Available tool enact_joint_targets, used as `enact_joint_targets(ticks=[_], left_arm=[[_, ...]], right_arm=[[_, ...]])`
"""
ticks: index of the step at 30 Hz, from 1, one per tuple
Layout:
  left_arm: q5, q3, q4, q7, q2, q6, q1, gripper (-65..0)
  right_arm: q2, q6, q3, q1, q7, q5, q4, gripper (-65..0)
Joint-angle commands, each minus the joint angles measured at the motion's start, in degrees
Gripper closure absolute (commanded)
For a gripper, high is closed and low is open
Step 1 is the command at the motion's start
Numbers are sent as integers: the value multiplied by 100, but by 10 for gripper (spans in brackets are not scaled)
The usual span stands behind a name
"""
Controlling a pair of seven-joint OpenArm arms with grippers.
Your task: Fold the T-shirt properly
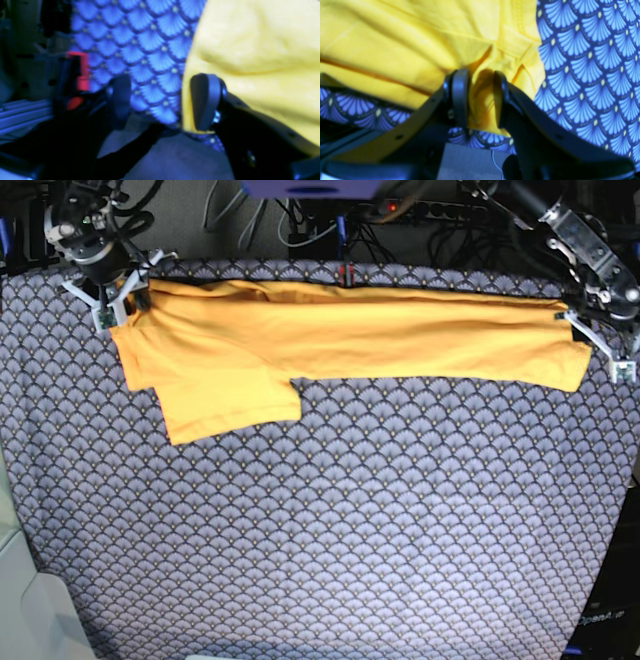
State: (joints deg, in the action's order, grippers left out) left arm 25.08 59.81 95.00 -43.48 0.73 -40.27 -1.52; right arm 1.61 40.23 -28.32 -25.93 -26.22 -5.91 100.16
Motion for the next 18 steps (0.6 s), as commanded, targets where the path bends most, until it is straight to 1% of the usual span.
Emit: enact_joint_targets(ticks=[1, 5, 9, 12, 14, 18], left_arm=[[-16, 1, 219, 72, 19, 27, 60, -375], [2, 10, 702, 36, 204, 27, 24, -375], [-16, 10, 834, -368, 186, 27, 60, -375], [-16, 10, 676, -386, 177, 27, 68, -375], [-16, 10, 447, -377, 177, 27, 77, -375], [-25, 10, -45, -377, 177, 27, 235, -375]], right_arm=[[-24, -23, -12, -22, 15, -2, 46, -183], [-24, -23, -12, -22, 15, -2, 46, -185], [-33, -23, -12, -22, 15, -11, 46, -185], [-33, -23, -30, -22, 15, -11, 63, -190], [-33, -23, -56, -22, 15, -11, 72, -214], [-104, -23, -65, -40, 15, -11, 81, -301]])
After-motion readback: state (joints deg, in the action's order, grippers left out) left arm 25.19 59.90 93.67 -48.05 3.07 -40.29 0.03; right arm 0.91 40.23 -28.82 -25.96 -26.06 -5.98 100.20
